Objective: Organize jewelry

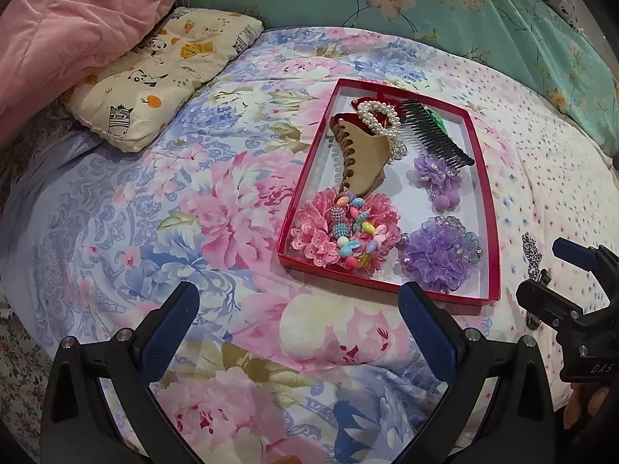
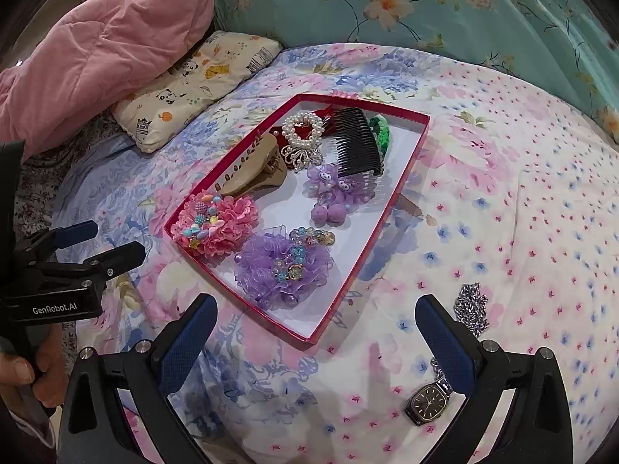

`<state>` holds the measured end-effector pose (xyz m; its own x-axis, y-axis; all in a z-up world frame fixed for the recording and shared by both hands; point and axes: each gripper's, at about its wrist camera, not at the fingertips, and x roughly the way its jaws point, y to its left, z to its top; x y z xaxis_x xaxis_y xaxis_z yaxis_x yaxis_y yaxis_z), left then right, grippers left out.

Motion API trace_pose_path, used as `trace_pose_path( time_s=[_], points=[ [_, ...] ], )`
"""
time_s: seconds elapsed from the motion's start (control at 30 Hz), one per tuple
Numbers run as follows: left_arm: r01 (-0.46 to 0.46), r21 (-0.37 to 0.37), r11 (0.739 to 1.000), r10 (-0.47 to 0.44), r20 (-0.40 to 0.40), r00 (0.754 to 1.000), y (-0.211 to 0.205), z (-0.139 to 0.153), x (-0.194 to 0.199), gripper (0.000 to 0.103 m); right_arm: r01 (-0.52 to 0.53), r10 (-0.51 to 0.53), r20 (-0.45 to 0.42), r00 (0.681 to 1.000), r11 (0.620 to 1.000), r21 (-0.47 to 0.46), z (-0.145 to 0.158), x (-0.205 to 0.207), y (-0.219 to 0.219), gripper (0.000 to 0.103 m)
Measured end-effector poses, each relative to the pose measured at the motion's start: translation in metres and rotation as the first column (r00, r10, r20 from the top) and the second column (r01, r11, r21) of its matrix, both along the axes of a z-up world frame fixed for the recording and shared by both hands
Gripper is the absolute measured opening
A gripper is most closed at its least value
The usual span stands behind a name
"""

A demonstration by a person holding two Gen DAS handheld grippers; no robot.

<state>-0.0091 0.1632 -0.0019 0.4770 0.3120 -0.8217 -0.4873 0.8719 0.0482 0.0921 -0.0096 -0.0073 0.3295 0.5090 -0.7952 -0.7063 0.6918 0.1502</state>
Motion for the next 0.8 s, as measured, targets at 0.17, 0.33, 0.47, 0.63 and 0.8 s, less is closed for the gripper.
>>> trace_pose_path(
  time_s=[0.17, 0.33, 0.47, 0.63, 0.8],
  points=[
    [0.005, -0.006, 1.0, -0.005, 0.005, 1.0, -0.0004, 0.0, 0.0003, 0.103, -0.002, 0.002, -0.002, 1.0, 1.0, 0.003, 0.0001, -0.0005, 0.0003, 0.103],
    [0.012, -0.007, 1.0, -0.012, 0.005, 1.0, -0.0016, 0.0002, 0.001, 0.103, -0.002, 0.002, -0.004, 1.0, 1.0, 0.003, 0.0003, -0.001, 0.0006, 0.103],
    [0.011, -0.01, 1.0, -0.011, 0.005, 1.0, -0.0016, 0.0, 0.0008, 0.103, -0.006, 0.006, -0.005, 1.0, 1.0, 0.005, 0.0004, -0.0013, 0.0009, 0.103],
    [0.009, -0.01, 1.0, -0.009, 0.007, 1.0, -0.0008, -0.0004, 0.0002, 0.103, -0.005, 0.005, -0.003, 1.0, 1.0, 0.007, 0.0014, -0.0022, 0.0008, 0.103],
    [0.006, -0.011, 1.0, -0.006, 0.005, 1.0, -0.0003, -0.0007, 0.0001, 0.103, -0.002, 0.003, -0.014, 1.0, 1.0, 0.021, 0.0026, -0.0018, 0.0002, 0.103]
  ],
)
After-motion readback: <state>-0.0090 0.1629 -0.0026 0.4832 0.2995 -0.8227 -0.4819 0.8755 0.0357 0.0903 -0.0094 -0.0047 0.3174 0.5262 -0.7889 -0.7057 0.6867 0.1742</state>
